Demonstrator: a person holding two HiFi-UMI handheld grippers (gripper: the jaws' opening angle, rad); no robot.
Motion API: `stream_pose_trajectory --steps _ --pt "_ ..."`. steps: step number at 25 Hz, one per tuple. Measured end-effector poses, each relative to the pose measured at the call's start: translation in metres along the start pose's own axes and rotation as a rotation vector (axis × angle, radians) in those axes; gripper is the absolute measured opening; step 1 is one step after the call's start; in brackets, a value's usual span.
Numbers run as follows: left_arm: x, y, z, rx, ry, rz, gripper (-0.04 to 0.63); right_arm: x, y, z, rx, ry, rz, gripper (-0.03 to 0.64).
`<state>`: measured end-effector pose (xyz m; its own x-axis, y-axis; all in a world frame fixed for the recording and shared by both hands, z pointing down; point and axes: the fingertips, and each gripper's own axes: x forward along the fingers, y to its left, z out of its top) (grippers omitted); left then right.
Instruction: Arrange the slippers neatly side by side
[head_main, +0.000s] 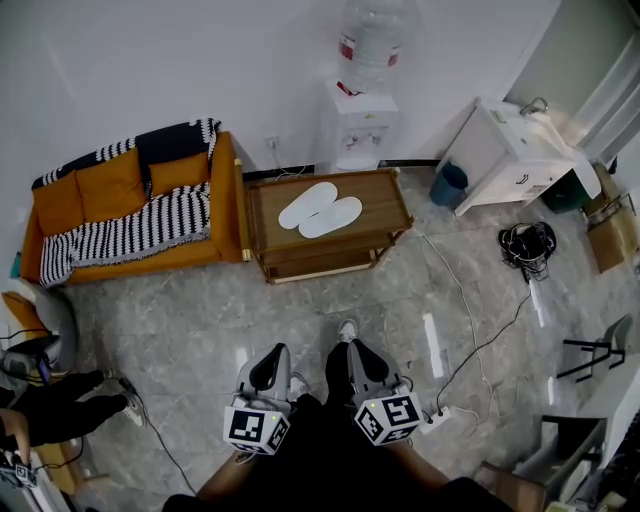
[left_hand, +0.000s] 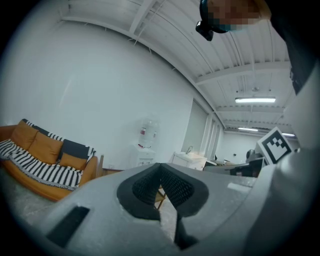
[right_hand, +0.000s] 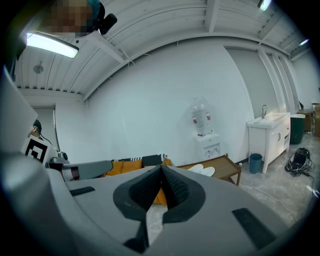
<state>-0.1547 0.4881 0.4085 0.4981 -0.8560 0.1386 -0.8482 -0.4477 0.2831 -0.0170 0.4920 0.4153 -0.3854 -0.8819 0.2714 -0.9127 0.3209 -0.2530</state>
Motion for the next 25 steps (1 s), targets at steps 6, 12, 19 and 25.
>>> stream_pose_trajectory --steps 6,12,19,25 --pt "0.025 0.012 0.002 0.004 0.002 0.008 0.012 0.026 -0.011 0.003 0.001 -0.003 0.012 0.012" --pt "0.070 0.031 0.011 0.012 0.000 0.028 0.012 0.069 -0.040 0.018 0.012 -0.010 0.005 0.012" --pt "0.140 0.045 0.023 0.003 0.016 0.042 0.012 0.124 -0.082 0.043 0.020 0.012 0.010 0.012" --pt "0.204 0.053 0.035 -0.007 0.041 0.068 0.012 0.176 -0.122 0.069 0.022 0.030 0.038 0.012"
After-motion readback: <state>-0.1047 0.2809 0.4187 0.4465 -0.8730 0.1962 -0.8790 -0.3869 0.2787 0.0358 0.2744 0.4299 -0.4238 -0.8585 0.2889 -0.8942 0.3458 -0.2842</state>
